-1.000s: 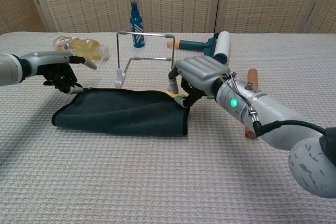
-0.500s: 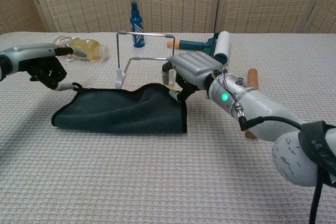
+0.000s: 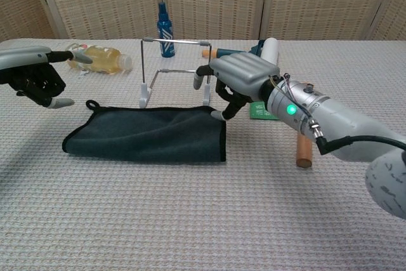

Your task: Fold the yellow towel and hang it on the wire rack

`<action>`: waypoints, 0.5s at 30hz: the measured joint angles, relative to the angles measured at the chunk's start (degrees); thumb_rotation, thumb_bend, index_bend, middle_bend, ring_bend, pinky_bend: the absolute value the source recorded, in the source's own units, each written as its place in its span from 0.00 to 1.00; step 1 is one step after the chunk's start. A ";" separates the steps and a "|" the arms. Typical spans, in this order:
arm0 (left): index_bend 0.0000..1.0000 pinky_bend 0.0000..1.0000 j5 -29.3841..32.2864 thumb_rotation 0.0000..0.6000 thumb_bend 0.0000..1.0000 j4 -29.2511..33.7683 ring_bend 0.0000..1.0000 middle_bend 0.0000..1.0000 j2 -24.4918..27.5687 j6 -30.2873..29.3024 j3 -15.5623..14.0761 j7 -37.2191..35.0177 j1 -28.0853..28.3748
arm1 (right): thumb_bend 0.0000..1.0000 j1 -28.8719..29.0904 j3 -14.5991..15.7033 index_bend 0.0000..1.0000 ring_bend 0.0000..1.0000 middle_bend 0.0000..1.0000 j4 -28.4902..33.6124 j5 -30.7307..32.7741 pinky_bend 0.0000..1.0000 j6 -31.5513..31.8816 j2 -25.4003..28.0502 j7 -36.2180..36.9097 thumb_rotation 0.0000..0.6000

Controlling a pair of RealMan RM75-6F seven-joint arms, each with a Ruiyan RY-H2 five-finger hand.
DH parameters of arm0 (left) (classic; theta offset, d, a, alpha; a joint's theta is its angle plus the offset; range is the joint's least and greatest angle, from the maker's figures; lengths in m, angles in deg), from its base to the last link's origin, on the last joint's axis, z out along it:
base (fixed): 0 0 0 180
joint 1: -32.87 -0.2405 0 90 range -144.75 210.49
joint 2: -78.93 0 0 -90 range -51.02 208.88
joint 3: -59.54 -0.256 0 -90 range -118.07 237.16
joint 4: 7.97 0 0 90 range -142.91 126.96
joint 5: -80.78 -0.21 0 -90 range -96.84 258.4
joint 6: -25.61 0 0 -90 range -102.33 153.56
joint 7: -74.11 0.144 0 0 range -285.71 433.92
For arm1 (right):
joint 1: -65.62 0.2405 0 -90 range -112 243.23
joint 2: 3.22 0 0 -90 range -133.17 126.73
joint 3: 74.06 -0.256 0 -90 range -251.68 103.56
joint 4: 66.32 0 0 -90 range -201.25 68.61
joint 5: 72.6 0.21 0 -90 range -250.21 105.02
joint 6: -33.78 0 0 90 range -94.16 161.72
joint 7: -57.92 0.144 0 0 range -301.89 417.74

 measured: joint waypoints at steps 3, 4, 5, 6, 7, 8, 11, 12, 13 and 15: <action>0.03 0.89 -0.86 1.00 0.38 1.26 0.76 0.85 1.22 -1.41 -0.37 -0.26 -1.01 | 0.21 -0.65 3.18 0.45 0.98 0.88 1.56 -3.81 1.00 0.51 2.93 2.17 1.00; 0.03 0.89 -1.14 1.00 0.38 1.67 0.76 0.85 1.58 -1.86 -0.49 -0.35 -1.34 | 0.20 -0.90 4.52 0.45 0.98 0.88 2.03 -5.30 1.00 0.71 3.96 2.99 1.00; 0.03 0.89 -1.42 1.00 0.38 2.08 0.76 0.85 1.94 -2.28 -0.62 -0.46 -1.66 | 0.20 -1.09 5.48 0.45 0.98 0.88 2.32 -6.31 1.00 0.85 4.67 3.61 1.00; 0.03 0.89 -1.81 1.00 0.38 2.60 0.76 0.85 2.41 -2.78 -0.81 -0.59 -2.10 | 0.20 -1.27 6.36 0.46 0.98 0.88 2.54 -7.16 1.00 0.94 5.30 4.23 1.00; 0.03 0.89 -2.09 1.00 0.38 2.92 0.76 0.85 2.75 -3.11 -0.95 -0.68 -2.41 | 0.20 -1.46 7.34 0.46 0.98 0.88 2.66 -8.05 1.00 0.95 5.79 4.92 1.00; 0.03 0.89 -2.34 1.00 0.38 3.19 0.76 0.85 3.03 -3.42 -1.07 -0.77 -2.68 | 0.20 -1.55 7.90 0.46 0.98 0.88 2.63 -8.58 1.00 0.87 5.94 5.24 1.00; 0.03 0.89 -2.85 1.00 0.37 3.84 0.76 0.85 3.69 -4.28 -1.36 -0.96 -3.36 | 0.20 -1.58 8.58 0.46 0.98 0.88 1.71 -9.33 1.00 0.52 5.69 5.69 1.00; 0.03 0.89 -3.05 1.00 0.37 4.05 0.76 0.85 3.94 -4.58 -1.48 -1.01 -3.63 | 0.20 -1.54 8.65 0.46 0.98 0.88 1.29 -9.44 1.00 0.40 5.48 5.78 1.00; 0.03 0.89 -3.18 1.00 0.37 4.19 0.76 0.85 4.13 -4.71 -1.58 -1.02 -3.81 | 0.20 -1.45 8.72 0.46 0.98 0.88 0.66 -9.59 1.00 0.25 5.16 5.87 1.00; 0.03 0.89 -3.33 1.00 0.37 4.43 0.76 0.85 4.52 -4.88 -1.73 -1.10 -4.12 | 0.20 -1.30 8.79 0.46 0.98 0.88 -0.39 -9.82 1.00 0.09 4.60 5.97 1.00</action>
